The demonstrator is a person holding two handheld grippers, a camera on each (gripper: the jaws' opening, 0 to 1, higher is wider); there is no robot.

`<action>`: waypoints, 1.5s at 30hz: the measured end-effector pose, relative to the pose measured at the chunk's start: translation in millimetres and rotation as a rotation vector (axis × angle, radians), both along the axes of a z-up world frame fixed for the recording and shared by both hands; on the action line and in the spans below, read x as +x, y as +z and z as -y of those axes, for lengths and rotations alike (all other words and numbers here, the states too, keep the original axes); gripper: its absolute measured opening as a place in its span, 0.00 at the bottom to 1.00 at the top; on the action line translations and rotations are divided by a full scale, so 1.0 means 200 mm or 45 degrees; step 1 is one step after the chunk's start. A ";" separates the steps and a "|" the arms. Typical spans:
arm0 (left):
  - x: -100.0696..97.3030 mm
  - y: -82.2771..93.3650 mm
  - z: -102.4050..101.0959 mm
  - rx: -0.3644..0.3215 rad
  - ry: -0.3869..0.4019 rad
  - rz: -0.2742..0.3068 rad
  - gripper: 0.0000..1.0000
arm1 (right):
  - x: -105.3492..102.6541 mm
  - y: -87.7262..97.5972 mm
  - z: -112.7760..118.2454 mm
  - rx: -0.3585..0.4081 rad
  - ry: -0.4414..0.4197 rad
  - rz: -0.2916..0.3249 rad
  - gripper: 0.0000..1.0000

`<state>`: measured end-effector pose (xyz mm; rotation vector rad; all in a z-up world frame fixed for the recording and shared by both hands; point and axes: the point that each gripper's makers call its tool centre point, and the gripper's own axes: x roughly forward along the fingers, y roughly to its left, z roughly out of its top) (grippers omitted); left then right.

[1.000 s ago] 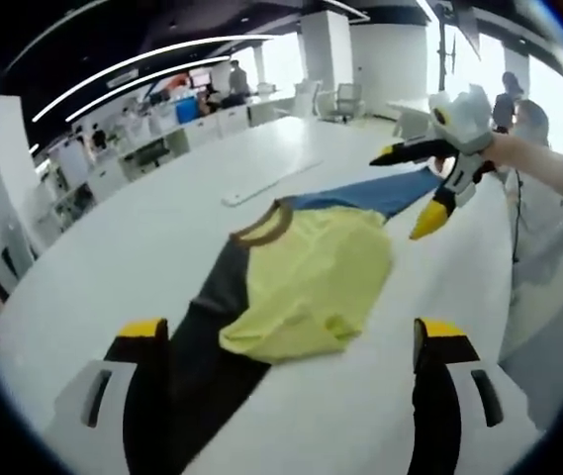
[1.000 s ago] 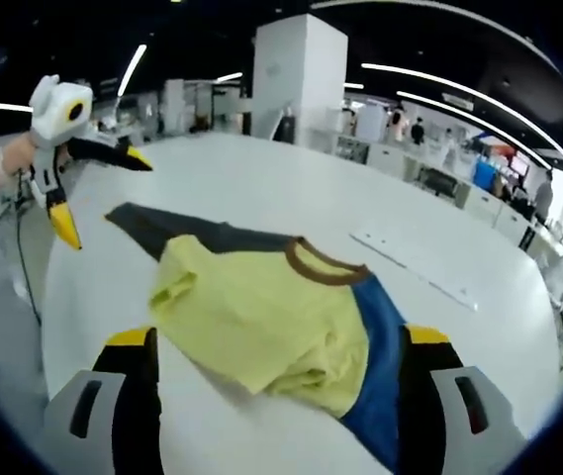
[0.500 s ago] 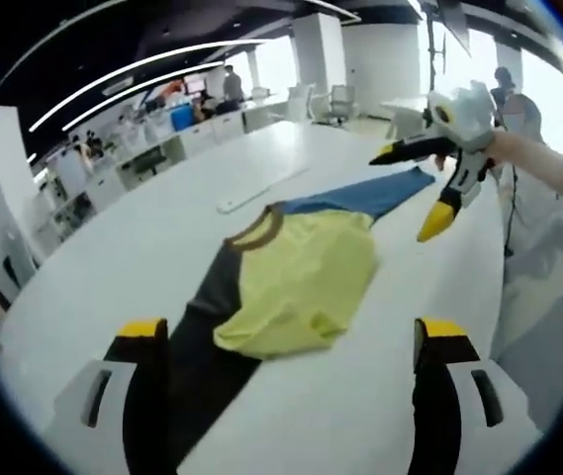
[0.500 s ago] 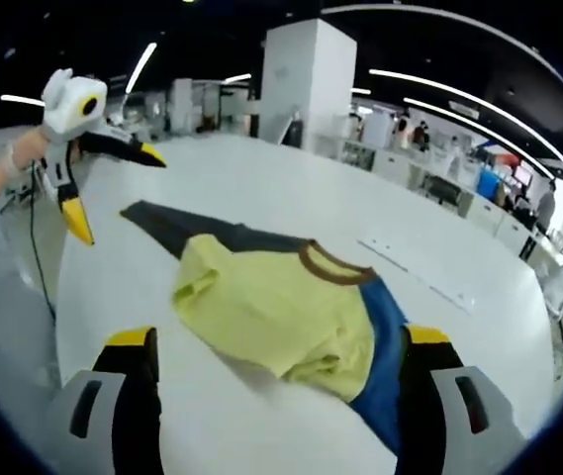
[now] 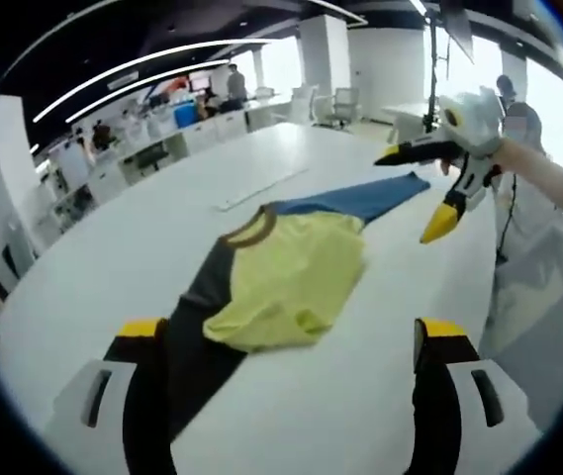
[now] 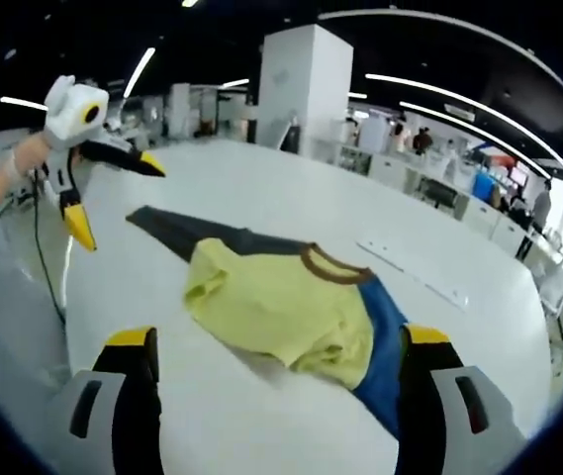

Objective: Fold the garment on the visible template until the final outline fits inside the template.

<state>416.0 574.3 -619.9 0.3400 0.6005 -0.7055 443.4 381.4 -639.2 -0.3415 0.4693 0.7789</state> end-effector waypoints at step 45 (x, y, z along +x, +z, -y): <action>-0.11 0.02 -0.01 -0.001 0.059 0.055 0.99 | -0.16 0.11 0.03 -0.002 -0.009 0.041 1.00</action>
